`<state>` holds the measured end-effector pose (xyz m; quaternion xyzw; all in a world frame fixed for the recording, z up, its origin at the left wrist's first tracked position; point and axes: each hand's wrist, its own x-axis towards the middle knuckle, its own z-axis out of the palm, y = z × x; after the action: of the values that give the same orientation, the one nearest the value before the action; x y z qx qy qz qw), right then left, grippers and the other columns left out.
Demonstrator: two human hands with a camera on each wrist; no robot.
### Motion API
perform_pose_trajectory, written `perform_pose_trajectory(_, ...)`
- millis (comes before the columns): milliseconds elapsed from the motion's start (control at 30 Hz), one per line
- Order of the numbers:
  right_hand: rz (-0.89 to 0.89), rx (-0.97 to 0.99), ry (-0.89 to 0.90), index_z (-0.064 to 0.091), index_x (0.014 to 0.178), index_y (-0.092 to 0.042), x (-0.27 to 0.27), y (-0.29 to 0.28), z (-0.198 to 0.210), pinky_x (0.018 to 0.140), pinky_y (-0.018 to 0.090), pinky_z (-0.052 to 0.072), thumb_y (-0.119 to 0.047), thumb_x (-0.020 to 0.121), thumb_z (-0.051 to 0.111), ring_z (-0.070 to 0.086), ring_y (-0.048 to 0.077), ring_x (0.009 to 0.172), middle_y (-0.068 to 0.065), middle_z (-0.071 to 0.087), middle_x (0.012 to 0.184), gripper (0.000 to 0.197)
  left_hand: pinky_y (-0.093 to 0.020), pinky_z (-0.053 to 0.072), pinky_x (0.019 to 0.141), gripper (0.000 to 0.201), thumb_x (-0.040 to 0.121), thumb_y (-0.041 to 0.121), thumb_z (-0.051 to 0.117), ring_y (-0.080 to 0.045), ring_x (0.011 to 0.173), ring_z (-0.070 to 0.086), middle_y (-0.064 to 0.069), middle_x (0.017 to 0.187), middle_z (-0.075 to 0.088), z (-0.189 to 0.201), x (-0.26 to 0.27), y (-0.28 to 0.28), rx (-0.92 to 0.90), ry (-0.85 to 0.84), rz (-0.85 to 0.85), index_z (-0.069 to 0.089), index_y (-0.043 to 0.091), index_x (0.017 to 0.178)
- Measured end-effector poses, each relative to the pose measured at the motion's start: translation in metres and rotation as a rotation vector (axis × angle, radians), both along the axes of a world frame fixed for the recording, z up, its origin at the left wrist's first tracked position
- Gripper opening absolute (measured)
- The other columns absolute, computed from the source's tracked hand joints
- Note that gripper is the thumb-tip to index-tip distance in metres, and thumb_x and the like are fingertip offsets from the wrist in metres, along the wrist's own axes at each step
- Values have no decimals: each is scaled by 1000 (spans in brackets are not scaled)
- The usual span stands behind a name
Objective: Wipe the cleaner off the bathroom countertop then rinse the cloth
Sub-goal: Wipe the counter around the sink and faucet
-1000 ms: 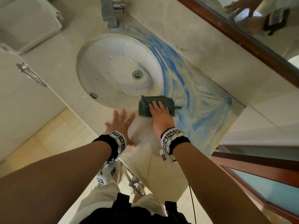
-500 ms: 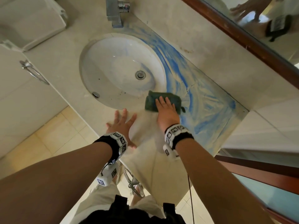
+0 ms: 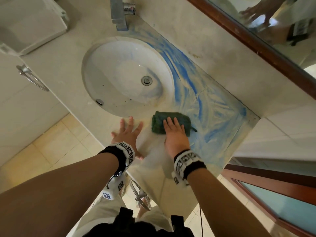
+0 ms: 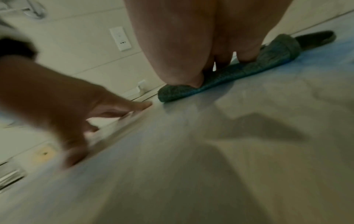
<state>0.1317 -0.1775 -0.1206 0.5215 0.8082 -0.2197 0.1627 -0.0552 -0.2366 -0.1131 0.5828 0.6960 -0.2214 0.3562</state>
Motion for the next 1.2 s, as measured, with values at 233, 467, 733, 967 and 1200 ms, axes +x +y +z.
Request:
perform_pose_trajectory(233, -121, 17, -17, 8, 156, -18, -20, 64, -1, 121, 48, 7, -6, 96, 40, -2, 25, 150, 0, 1, 164, 69, -72, 11, 109, 141, 56, 61, 84, -36, 141, -29, -1, 153, -38, 2, 0, 1, -5, -4, 14, -20, 41, 149)
perform_pose_trajectory(467, -51, -47, -24, 0, 156, -17, -2, -41, 3, 120, 45, -5, -12, 97, 34, -10, 23, 150, 1, -6, 163, 68, -70, 8, 110, 144, 54, 62, 84, -36, 141, -31, -1, 152, -40, -1, 0, 0, 5, -6, 14, -21, 39, 149)
perform_pose_trajectory(733, -99, -11, 29, 6, 156, -19, -16, 22, 2, 122, 44, 1, -3, 94, 38, -5, 22, 150, -1, 0, 164, 71, -70, 15, 109, 145, 52, 62, 85, -36, 142, -28, 0, 154, -37, -2, 0, 0, 25, 11, 11, -21, 42, 148)
perform_pose_trajectory(967, -215, -3, 50, 9, 156, -18, -24, 7, 1, 120, 44, 2, -3, 94, 38, -3, 22, 150, -1, 2, 164, 70, -69, 17, 109, 142, 55, 61, 84, -37, 144, -25, 0, 155, -35, -1, -1, 0, 20, 20, 3, -20, 41, 149)
perform_pose_trajectory(1200, -236, -56, 71, 8, 156, -21, 9, -100, 9, 119, 38, -9, -10, 99, 33, -8, 18, 150, -2, 2, 164, 64, -69, 16, 109, 142, 57, 62, 83, -37, 143, -27, 0, 154, -37, -3, -2, 1, 14, 6, -8, -23, 39, 149)
